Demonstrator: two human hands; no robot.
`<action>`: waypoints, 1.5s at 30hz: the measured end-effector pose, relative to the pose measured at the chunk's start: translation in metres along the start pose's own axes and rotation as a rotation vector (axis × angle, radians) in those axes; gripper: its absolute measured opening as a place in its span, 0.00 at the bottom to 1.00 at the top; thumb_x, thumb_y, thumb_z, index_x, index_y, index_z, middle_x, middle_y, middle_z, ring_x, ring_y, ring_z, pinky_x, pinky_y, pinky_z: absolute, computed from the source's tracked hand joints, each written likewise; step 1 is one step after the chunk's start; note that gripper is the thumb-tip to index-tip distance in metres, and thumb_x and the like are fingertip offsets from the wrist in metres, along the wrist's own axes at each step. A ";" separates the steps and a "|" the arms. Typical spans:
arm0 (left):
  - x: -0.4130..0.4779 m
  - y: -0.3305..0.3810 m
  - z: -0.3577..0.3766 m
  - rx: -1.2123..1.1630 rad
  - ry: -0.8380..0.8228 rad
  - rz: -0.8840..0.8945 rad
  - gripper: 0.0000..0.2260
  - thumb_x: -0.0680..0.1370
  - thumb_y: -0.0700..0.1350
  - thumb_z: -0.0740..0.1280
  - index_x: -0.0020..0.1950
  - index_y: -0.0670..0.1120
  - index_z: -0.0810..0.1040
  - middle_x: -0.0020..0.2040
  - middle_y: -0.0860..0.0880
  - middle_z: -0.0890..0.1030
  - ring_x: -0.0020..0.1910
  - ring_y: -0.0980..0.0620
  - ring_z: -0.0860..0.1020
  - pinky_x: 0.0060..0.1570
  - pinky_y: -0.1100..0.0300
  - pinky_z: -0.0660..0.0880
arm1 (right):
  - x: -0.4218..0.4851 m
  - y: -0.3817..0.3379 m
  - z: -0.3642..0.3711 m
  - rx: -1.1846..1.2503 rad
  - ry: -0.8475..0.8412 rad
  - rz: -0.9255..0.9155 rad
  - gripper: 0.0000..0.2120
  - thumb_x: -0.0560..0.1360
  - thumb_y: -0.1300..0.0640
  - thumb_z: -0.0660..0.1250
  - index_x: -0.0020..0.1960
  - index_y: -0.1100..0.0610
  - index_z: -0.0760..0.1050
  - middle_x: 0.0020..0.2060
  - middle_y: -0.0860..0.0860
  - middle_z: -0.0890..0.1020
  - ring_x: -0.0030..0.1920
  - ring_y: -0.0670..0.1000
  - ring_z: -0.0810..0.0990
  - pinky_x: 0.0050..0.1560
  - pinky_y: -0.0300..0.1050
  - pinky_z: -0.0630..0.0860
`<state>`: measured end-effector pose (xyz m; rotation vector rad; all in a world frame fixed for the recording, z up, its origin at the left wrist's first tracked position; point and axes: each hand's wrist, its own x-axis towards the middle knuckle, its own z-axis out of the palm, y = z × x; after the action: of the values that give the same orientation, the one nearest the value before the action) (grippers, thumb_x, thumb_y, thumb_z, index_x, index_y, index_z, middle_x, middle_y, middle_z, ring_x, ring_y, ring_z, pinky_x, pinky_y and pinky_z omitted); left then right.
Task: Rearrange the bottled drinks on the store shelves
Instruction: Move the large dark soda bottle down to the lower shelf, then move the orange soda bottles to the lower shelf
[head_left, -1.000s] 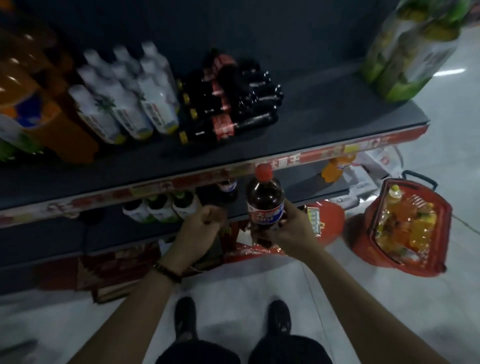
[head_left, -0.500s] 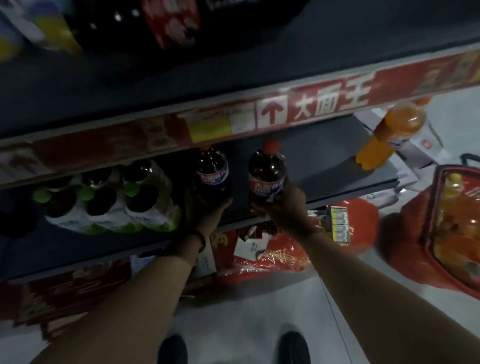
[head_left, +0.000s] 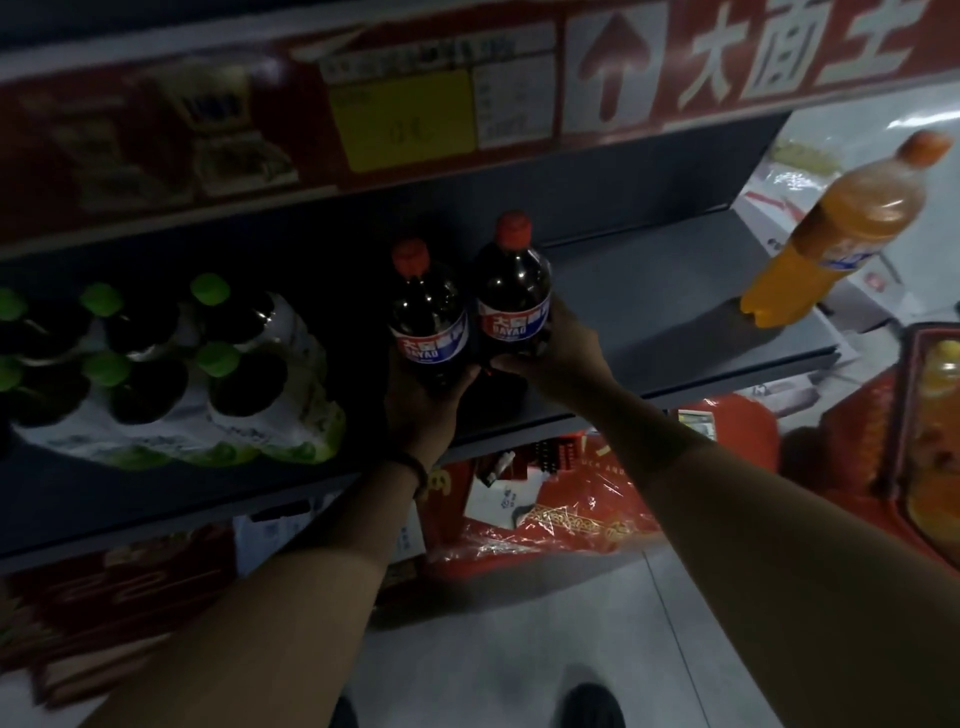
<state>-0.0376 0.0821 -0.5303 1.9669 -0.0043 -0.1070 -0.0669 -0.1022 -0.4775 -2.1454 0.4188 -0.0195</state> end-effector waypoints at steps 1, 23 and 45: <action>-0.003 0.002 0.002 0.002 -0.002 0.011 0.41 0.74 0.48 0.80 0.82 0.46 0.63 0.78 0.52 0.70 0.72 0.63 0.66 0.70 0.71 0.65 | 0.002 0.000 -0.001 -0.014 -0.014 -0.003 0.38 0.66 0.51 0.85 0.71 0.50 0.73 0.64 0.50 0.84 0.65 0.53 0.82 0.68 0.52 0.78; -0.023 0.015 -0.010 0.134 -0.016 -0.078 0.40 0.74 0.63 0.74 0.81 0.50 0.65 0.77 0.53 0.70 0.74 0.56 0.70 0.68 0.64 0.71 | -0.026 -0.018 -0.009 -0.087 -0.062 0.115 0.36 0.75 0.50 0.79 0.76 0.59 0.67 0.67 0.57 0.80 0.66 0.58 0.79 0.63 0.51 0.76; -0.124 0.312 -0.402 0.748 0.132 0.135 0.19 0.82 0.56 0.69 0.72 0.55 0.72 0.68 0.49 0.72 0.63 0.43 0.74 0.60 0.46 0.77 | -0.160 -0.491 -0.113 -0.202 -0.306 -0.376 0.04 0.81 0.49 0.72 0.52 0.49 0.82 0.46 0.43 0.85 0.47 0.43 0.82 0.51 0.44 0.81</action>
<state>-0.1156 0.3374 -0.0790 2.7087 -0.1041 0.1349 -0.0947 0.1112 0.0054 -2.3483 -0.1698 0.1425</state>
